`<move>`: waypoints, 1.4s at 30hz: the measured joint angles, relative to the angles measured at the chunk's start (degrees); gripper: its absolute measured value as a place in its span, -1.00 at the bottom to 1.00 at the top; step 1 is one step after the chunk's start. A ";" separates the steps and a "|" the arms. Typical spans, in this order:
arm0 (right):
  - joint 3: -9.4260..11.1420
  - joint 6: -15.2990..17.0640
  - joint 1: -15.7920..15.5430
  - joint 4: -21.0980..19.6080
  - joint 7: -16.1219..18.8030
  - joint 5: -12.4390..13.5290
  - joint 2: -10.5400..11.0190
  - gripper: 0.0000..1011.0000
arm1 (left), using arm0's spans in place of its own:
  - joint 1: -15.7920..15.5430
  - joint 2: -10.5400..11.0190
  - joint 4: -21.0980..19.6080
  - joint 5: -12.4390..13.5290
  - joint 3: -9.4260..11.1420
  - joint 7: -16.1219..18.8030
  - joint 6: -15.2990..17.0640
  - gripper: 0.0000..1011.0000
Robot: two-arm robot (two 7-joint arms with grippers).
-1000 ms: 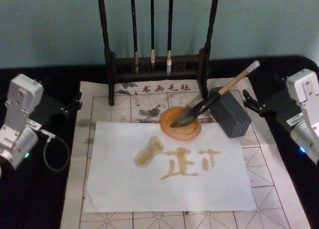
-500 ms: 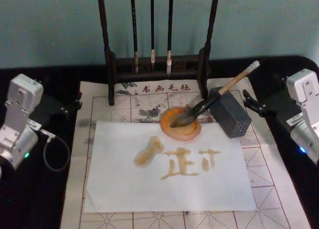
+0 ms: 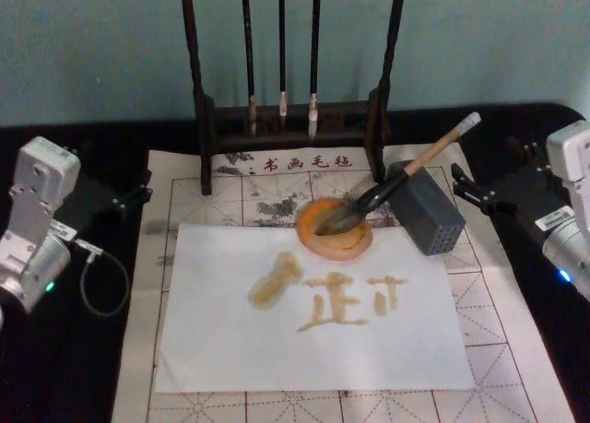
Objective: Pick up the brush from the inkstone, write on the paper, then place the brush back to its original position.
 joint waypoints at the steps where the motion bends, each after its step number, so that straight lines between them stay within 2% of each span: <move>1: 0.37 0.26 -0.19 -0.24 0.47 0.64 -0.07 0.98 | 0.00 0.00 0.00 0.00 0.00 0.00 0.00 0.98; 7: 2.61 2.92 -1.24 -1.77 4.14 5.82 -0.60 0.98 | 0.00 0.00 0.00 0.00 0.00 0.00 0.00 0.98; 10: 4.42 6.53 -1.71 -2.72 7.22 10.88 -1.44 0.98 | 0.00 0.00 0.00 0.00 0.00 0.00 0.00 0.98; 11: 4.42 6.53 -1.71 -2.72 7.22 10.88 -1.44 0.98 | 0.00 0.00 0.00 0.00 0.00 0.00 0.00 0.98; 14: 6.43 11.25 -1.84 -3.34 9.50 16.29 -2.89 0.98 | 0.00 0.00 0.00 0.00 0.00 0.00 0.00 0.98; 16: 7.29 13.23 -1.84 -3.46 9.92 18.31 -3.52 0.98 | 0.00 0.00 0.00 0.00 0.00 0.00 0.00 0.98; 17: 8.26 15.38 -1.84 -3.58 10.04 20.43 -4.45 0.98 | 0.00 0.00 0.00 0.00 0.00 0.00 0.00 0.98; 19: 9.24 17.54 -1.83 -3.61 9.96 22.57 -5.44 0.98 | 0.00 0.00 0.00 0.00 0.00 0.00 0.00 0.98; 20: 10.17 19.44 -1.73 -3.61 9.60 24.63 -6.38 0.98 | 0.00 0.00 0.00 0.00 0.00 0.00 0.00 0.98; 21: 10.58 20.30 -1.65 -3.56 9.32 25.67 -6.85 0.98 | 0.00 0.00 0.00 0.00 0.00 0.00 0.00 0.98; 22: 10.58 20.30 -1.65 -3.56 9.32 25.67 -6.85 0.98 | 0.00 0.00 0.00 0.00 0.00 0.00 0.00 0.98; 23: 11.64 22.46 -1.13 -3.00 8.32 28.53 -8.13 0.98 | 0.00 0.00 0.00 0.00 0.00 0.00 0.00 0.98; 26: 12.63 24.48 -0.27 -1.97 6.70 31.75 -9.73 0.98 | 0.00 0.00 0.00 0.00 0.00 0.00 0.00 0.98; 33: 13.94 25.87 1.24 -0.29 4.82 36.51 -12.25 0.98 | 0.00 0.00 0.00 0.00 0.00 0.00 0.00 0.98; 42: 13.43 26.23 2.71 0.81 3.68 39.63 -13.81 0.98 | 0.00 0.00 0.00 0.00 0.00 0.00 0.00 0.98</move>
